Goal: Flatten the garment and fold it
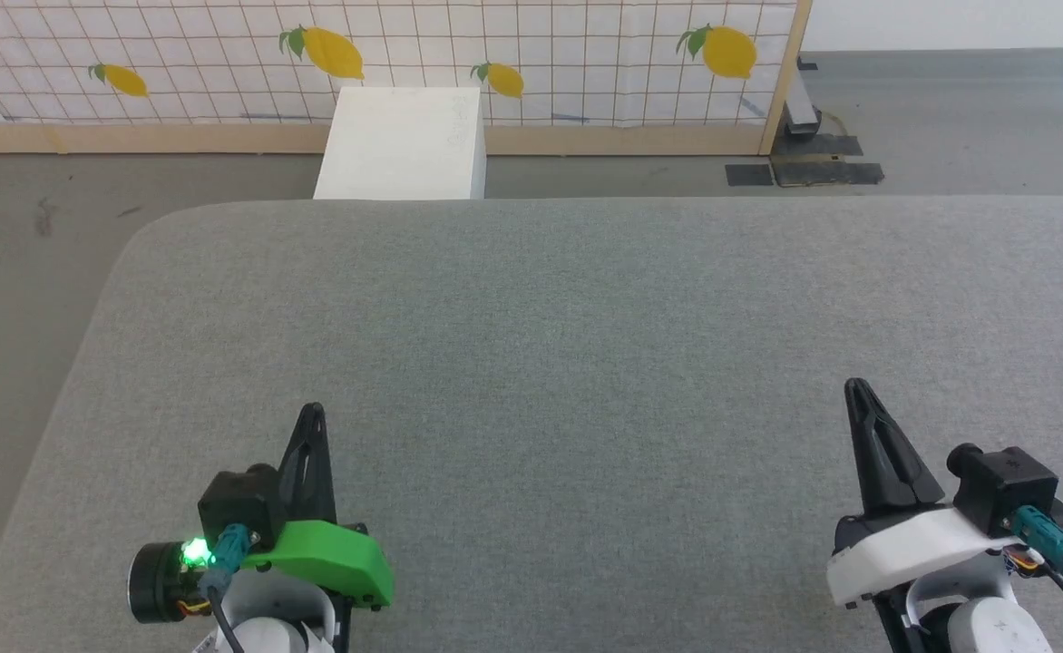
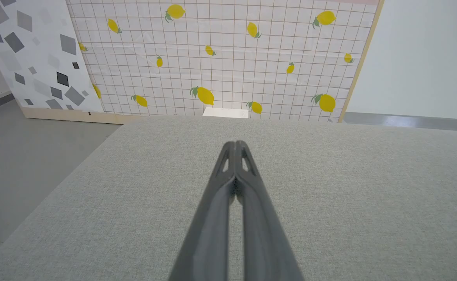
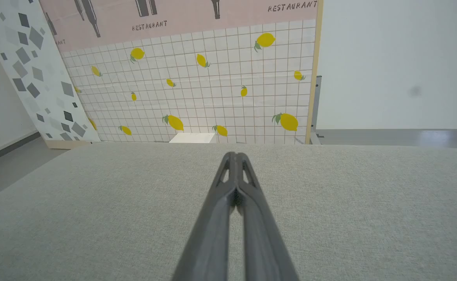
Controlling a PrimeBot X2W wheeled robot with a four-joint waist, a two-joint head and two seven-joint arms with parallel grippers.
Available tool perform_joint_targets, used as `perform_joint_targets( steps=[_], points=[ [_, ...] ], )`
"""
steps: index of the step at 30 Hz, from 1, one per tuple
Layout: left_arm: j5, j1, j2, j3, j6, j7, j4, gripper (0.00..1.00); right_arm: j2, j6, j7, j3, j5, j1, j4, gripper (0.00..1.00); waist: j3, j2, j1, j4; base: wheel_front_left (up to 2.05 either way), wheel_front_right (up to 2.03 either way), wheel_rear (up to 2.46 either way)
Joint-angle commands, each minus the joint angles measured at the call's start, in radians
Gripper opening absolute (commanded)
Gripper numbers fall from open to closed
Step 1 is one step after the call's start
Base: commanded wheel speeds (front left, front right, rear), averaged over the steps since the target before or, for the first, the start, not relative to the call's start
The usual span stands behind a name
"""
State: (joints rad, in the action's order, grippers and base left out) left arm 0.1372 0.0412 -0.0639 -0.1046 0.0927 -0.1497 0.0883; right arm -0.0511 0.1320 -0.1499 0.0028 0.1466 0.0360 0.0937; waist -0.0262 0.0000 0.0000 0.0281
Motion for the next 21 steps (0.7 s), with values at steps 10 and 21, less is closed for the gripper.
perform_joint_targets(
  steps=[10, 21],
  points=[
    [-0.035, -0.017, 0.005, 0.021, -0.02, 0.027, -0.018, 0.0, 0.0, -0.001, 0.026, -0.001, -0.031, -0.018, -0.021, 0.0, 0.004, 0.0, 0.0, -0.004, 0.0, 0.0, 0.0],
    [-0.053, -0.022, 0.006, 0.036, -0.033, 0.049, -0.031, 0.0, 0.001, -0.001, 0.048, -0.001, -0.051, -0.021, -0.033, 0.0, 0.008, 0.0, 0.0, -0.009, 0.0, 0.0, 0.0]
  ],
)
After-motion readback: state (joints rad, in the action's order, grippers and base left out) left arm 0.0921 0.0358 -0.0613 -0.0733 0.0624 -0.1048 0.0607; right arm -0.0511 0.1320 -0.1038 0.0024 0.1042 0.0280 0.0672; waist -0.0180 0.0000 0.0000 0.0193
